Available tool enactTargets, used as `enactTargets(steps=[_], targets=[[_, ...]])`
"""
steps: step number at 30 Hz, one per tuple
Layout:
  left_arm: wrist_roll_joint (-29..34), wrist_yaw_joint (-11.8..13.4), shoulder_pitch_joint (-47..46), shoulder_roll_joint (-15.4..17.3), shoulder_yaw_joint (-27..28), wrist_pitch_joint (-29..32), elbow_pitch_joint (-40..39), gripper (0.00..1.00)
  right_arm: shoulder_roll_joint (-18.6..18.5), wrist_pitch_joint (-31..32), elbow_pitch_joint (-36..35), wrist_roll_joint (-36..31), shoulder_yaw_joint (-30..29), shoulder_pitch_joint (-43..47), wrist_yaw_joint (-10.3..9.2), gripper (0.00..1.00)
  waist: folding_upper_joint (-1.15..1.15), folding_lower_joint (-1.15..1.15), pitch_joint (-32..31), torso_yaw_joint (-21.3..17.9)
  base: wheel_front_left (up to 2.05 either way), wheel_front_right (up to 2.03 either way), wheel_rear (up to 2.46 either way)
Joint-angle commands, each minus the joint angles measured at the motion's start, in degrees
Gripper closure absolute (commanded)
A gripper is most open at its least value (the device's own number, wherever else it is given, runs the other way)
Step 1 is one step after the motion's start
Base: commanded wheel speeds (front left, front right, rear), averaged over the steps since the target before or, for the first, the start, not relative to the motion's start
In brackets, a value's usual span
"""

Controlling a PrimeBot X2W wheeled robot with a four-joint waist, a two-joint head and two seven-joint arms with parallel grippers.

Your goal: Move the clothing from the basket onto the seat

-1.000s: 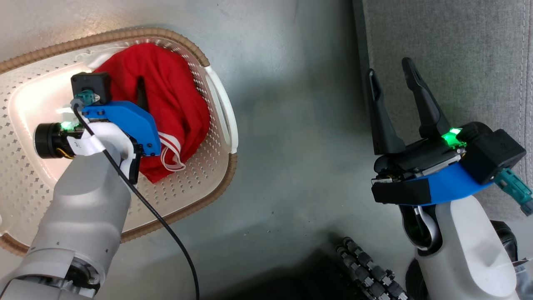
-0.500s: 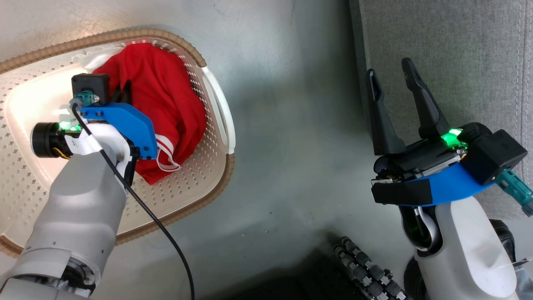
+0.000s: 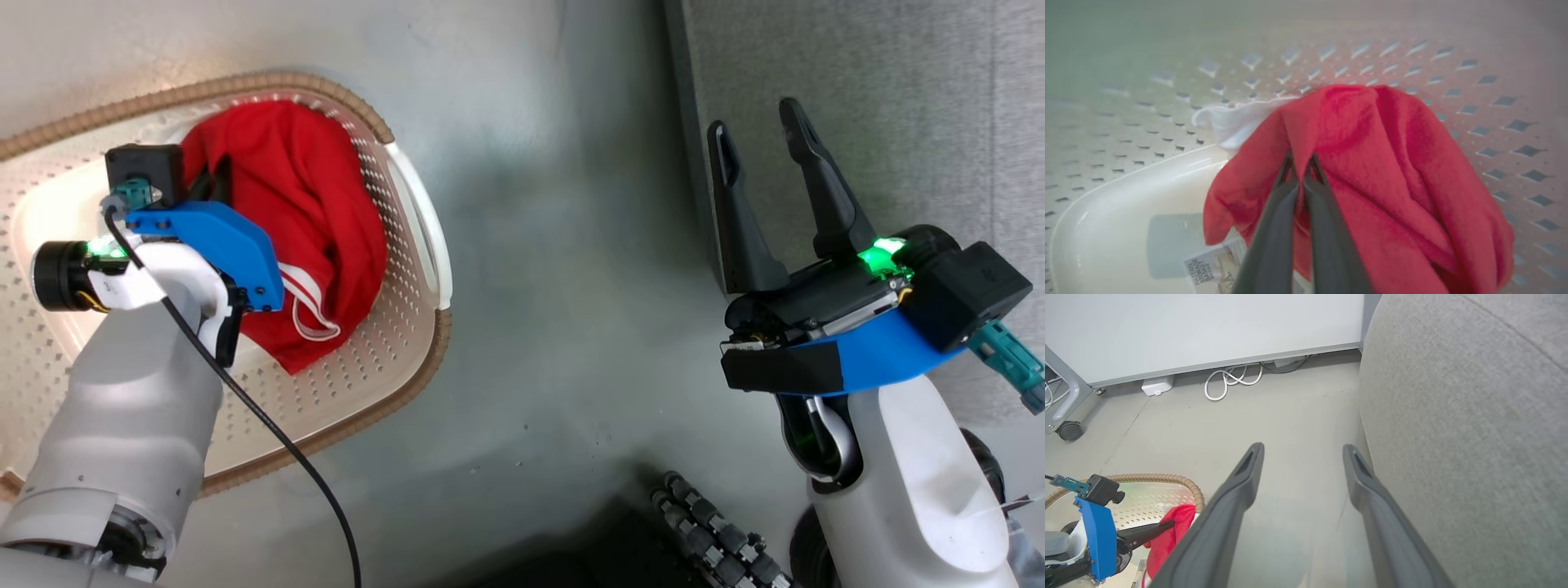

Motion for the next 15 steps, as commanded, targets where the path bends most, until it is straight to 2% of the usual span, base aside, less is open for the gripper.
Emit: enactTargets(steps=[1, 6, 15], targets=[[-0.3, -0.1, 0.2, 0.1, -0.1, -0.3, 0.0, 1.0, 0.2, -0.2, 0.2, 0.1, 0.0, -0.8, 0.01, 0.0, 0.0, 0.0, -1.1, 0.2, 0.0, 0.0, 0.0], [-1.0, -0.6, 2.6, -1.4, 0.1, -1.5, 0.1, 1.0, 0.1, -0.2, 1.1, -0.8, -0.6, -0.5, 0.01, 0.0, 0.0, 0.0, -6.0, 1.5, 0.0, 0.0, 0.0], [-1.5, -2.5, 8.8, -5.3, -0.7, -2.7, -1.8, 1.0, 0.1, -0.1, 4.0, -3.2, -2.8, 2.9, 0.01, 0.0, 0.0, 0.0, -18.1, 6.0, 0.0, 0.0, 0.0]])
